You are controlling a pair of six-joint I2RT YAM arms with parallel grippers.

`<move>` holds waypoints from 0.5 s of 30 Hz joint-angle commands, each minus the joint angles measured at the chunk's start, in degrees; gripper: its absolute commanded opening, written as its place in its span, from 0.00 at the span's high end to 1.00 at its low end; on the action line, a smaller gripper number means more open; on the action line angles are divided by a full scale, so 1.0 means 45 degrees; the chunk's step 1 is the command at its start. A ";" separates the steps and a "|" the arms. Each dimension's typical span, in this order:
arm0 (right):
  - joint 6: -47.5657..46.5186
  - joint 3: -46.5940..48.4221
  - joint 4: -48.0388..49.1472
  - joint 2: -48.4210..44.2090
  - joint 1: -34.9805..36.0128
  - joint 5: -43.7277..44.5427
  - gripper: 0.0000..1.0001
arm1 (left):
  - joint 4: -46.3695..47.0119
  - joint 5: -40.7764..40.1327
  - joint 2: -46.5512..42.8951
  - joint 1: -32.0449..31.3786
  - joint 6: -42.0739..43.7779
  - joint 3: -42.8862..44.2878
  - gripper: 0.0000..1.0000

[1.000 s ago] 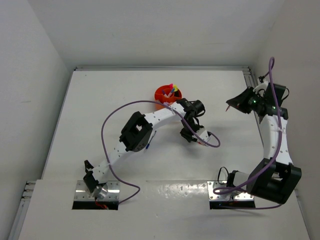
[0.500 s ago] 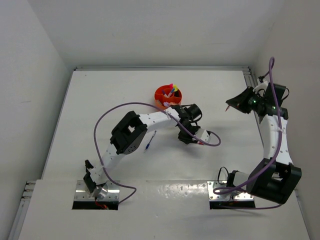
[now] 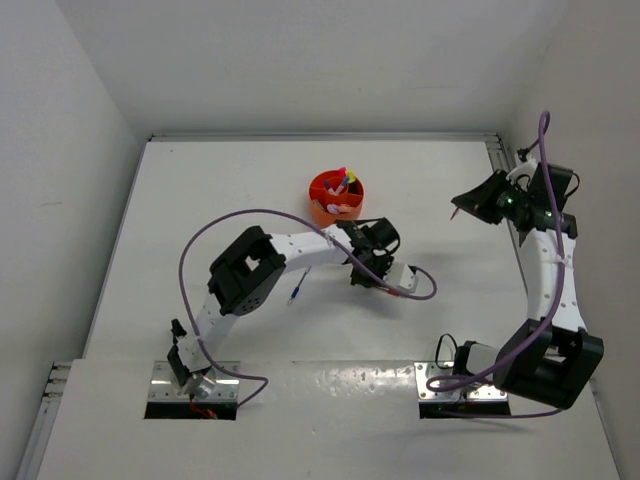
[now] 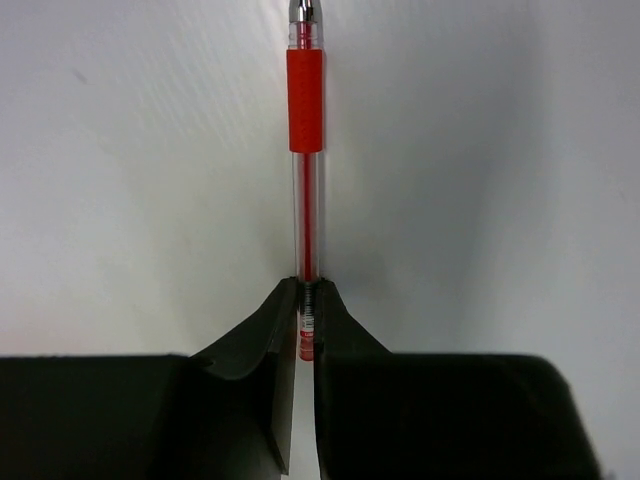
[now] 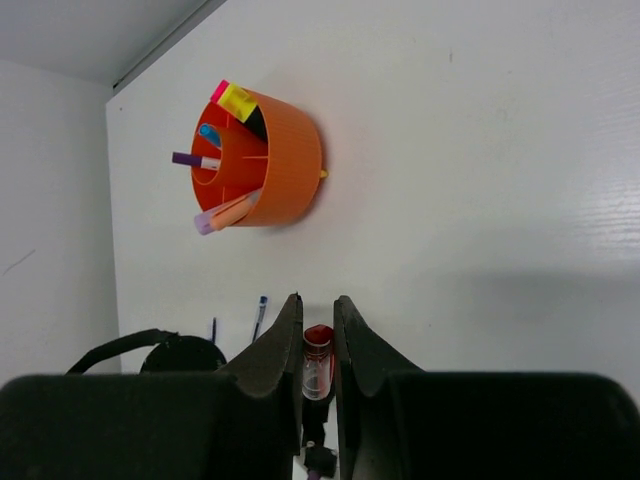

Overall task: Sort the stationery into containers
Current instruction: Move the pen to the center of the board.

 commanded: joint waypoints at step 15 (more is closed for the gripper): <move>-0.0073 0.0735 0.0363 -0.0564 0.0907 -0.0299 1.00 | -0.1532 0.0054 -0.2639 0.0919 -0.0900 -0.5308 0.55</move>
